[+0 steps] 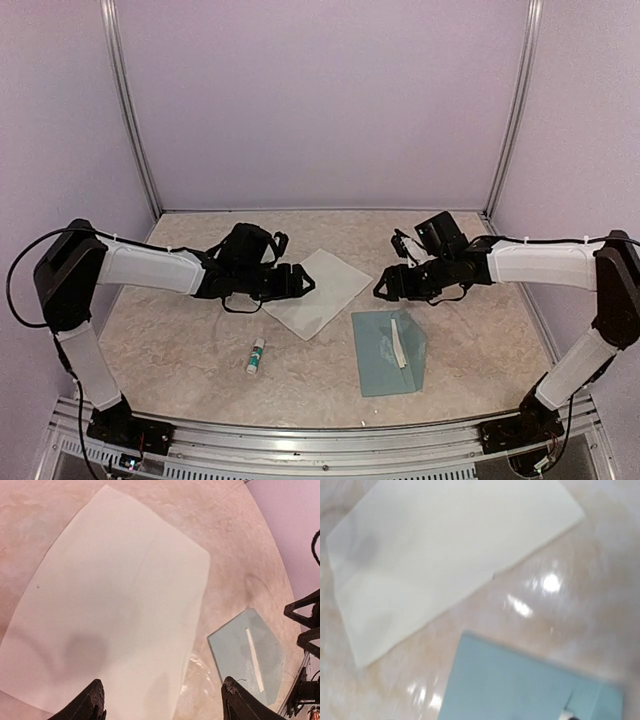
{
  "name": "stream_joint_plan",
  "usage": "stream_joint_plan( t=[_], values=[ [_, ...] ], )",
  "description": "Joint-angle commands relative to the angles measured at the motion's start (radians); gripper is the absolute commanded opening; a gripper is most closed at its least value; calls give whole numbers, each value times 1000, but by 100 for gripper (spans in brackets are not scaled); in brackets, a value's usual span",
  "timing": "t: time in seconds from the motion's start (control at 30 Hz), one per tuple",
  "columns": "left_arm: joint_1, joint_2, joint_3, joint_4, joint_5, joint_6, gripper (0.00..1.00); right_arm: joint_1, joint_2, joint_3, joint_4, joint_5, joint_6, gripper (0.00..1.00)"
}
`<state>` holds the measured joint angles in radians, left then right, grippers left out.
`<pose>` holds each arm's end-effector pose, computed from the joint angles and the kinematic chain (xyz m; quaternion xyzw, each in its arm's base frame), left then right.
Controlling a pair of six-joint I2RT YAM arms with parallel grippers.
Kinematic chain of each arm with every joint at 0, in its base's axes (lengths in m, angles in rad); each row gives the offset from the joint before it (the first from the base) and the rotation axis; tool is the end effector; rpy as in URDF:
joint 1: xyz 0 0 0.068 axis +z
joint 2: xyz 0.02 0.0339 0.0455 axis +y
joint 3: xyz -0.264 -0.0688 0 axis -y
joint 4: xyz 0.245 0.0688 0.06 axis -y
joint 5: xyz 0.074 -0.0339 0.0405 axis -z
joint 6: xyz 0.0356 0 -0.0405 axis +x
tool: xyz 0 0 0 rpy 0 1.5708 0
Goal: Place the letter into the envelope and seal it
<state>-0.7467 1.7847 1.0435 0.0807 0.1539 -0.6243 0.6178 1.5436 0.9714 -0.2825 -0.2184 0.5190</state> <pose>0.2778 -0.2645 0.1833 0.0885 0.8918 -0.3309 0.2956 0.2586 0.1932 0.2131 -0.0841 0.9280 0.2735 0.2386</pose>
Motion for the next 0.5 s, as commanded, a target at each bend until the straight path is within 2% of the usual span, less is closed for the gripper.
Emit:
stream_joint_plan(
  t=[0.0, 0.47],
  values=[
    [45, -27, -44, -60, -31, 54, 76, -46, 99, 77, 86, -23, -51, 71],
    [72, 128, 73, -78, -59, 133, 77, -132, 421, 302, 165, -109, -103, 75]
  ],
)
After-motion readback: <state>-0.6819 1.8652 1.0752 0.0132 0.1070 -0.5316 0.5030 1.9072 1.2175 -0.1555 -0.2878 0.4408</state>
